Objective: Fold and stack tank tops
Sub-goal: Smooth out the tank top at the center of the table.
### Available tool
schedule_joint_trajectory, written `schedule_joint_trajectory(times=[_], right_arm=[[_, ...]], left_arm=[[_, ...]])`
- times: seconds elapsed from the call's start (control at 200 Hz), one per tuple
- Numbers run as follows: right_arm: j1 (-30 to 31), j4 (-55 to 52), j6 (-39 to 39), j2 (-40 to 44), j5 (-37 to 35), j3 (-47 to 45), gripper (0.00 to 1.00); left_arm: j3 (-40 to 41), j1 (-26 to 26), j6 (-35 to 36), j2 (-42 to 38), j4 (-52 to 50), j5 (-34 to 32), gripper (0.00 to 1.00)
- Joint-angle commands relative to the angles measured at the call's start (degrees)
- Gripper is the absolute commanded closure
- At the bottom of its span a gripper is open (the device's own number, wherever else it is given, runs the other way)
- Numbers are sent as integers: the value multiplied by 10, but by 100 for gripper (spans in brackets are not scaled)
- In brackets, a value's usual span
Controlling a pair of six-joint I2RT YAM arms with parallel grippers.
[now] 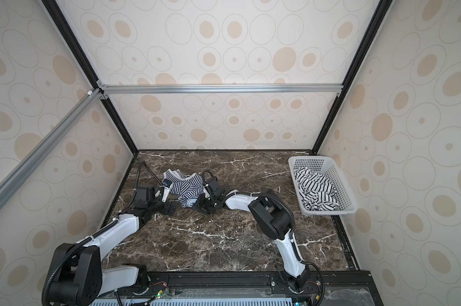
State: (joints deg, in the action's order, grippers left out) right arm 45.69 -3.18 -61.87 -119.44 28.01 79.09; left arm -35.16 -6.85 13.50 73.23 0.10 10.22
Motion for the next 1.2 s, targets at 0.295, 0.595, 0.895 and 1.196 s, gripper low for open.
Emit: schedule_joint_trajectory(times=[0.295,0.595,0.895,1.196], right_arm=[[-35,-121,79,149,-78,-73,72],[-69,-142,98,206,-103,-122,77],[-80,-136,96,217,-106,-143,79],[-82,-128,90,219,-110,-160,81]], left_arm=[[-72,-74,0,50,-38,73,14],[-75,-89,-4,74,-55,63,23],[-83,-91,-4,100,-52,70,41],[-92,-90,-1,113,-42,70,50]])
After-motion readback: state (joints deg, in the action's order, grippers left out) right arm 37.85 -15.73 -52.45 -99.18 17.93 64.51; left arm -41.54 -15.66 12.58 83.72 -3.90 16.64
